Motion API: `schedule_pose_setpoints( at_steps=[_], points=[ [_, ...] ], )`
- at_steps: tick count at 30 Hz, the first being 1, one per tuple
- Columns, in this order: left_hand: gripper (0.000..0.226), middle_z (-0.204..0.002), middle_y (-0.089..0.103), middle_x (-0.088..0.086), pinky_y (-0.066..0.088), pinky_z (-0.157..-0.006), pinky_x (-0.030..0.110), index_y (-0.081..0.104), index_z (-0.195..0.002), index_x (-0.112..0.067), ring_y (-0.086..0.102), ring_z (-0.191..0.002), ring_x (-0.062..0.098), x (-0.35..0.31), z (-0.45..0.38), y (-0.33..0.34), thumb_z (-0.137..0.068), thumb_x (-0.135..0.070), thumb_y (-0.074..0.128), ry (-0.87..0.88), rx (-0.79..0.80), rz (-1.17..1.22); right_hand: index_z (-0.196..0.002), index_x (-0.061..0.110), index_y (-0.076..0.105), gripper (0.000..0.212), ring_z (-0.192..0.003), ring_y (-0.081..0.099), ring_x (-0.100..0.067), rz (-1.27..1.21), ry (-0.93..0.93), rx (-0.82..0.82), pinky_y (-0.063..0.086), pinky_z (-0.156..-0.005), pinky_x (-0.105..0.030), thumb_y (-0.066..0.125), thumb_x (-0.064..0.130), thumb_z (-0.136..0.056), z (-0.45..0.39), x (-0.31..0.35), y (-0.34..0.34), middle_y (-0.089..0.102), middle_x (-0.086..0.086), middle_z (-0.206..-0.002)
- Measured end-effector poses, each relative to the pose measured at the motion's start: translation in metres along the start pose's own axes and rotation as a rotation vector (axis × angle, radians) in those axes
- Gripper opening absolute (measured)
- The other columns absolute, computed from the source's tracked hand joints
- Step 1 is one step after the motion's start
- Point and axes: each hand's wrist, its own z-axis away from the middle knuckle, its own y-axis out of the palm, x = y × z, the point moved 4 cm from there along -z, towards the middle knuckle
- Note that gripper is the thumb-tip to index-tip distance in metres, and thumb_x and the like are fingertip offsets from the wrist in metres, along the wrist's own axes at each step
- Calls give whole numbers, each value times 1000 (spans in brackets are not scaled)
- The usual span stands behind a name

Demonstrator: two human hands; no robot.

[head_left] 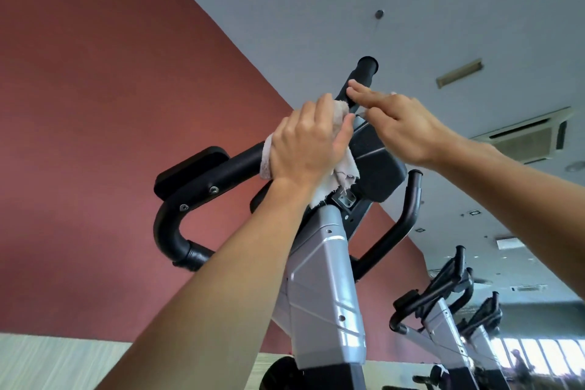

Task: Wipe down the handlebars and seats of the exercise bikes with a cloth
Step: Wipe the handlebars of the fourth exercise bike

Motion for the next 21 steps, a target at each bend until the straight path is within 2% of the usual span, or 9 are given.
schedule_pose_setpoints(
  at_steps=[1, 3, 5, 8, 11, 14, 18, 21],
  points=[
    [42, -75, 66, 4, 47, -53, 36, 69, -103, -9, 64, -62, 25, 3, 1, -1, -97, -48, 53, 19, -2, 3, -154, 19, 45, 52, -150, 30, -7, 16, 4, -16, 16, -124, -25, 35, 9, -104, 0, 2, -1, 31, 15, -163],
    [46, -83, 69, 5, 50, -56, 36, 70, -112, -9, 66, -67, 23, 8, 8, -2, -98, -49, 51, 86, -10, 0, -153, 17, 45, 52, -150, 30, -9, 57, 16, -30, 15, -127, -32, 35, 9, -103, 2, 9, -2, 32, 12, -163],
    [47, -100, 74, 6, 53, -63, 36, 70, -123, -9, 69, -75, 23, 17, 18, -2, -99, -47, 53, 153, -39, -4, -155, 13, 43, 52, -152, 28, -13, 128, 18, -22, 13, -128, -39, 34, 13, -103, 6, 17, 0, 30, 5, -165],
    [45, -123, 72, 10, 58, -77, 36, 69, -130, -10, 72, -91, 23, 40, 35, -10, -102, -43, 56, 196, -85, -23, -156, 6, 38, 57, -154, 23, -17, 262, 1, 29, 6, -128, -37, 33, 22, -101, 3, 28, 4, 25, -3, -167],
    [45, -129, 69, 14, 58, -88, 38, 67, -132, -6, 71, -107, 27, 71, 61, -29, -104, -39, 57, 240, -81, -12, -155, 4, 39, 71, -155, 20, -16, 299, -71, 40, 4, -127, -32, 28, 31, -90, 1, 42, 8, 23, -4, -168],
    [44, -136, 64, 20, 54, -102, 44, 65, -134, -1, 62, -128, 33, 111, 89, -52, -103, -33, 62, 261, -62, -25, -154, 3, 38, 69, -156, 18, -14, 298, -173, 53, 3, -124, -26, 31, 28, -91, 1, 64, 28, 20, -5, -169],
    [45, -139, 61, 23, 51, -107, 47, 65, -132, 3, 58, -133, 35, 118, 92, -60, -105, -33, 59, 183, -38, -26, -160, 6, 27, 71, -157, 10, -10, 365, -280, 143, -2, -124, -24, 32, 29, -93, -1, 81, 58, 12, -4, -171],
    [52, -143, 58, 24, 44, -114, 47, 61, -134, 5, 53, -138, 34, 108, 77, -56, -108, -38, 48, 141, 45, 38, -160, 5, 26, 71, -157, 10, -10, 355, -271, 91, -3, -125, -27, 30, 30, -93, -10, 88, 66, 13, -4, -170]
  ],
)
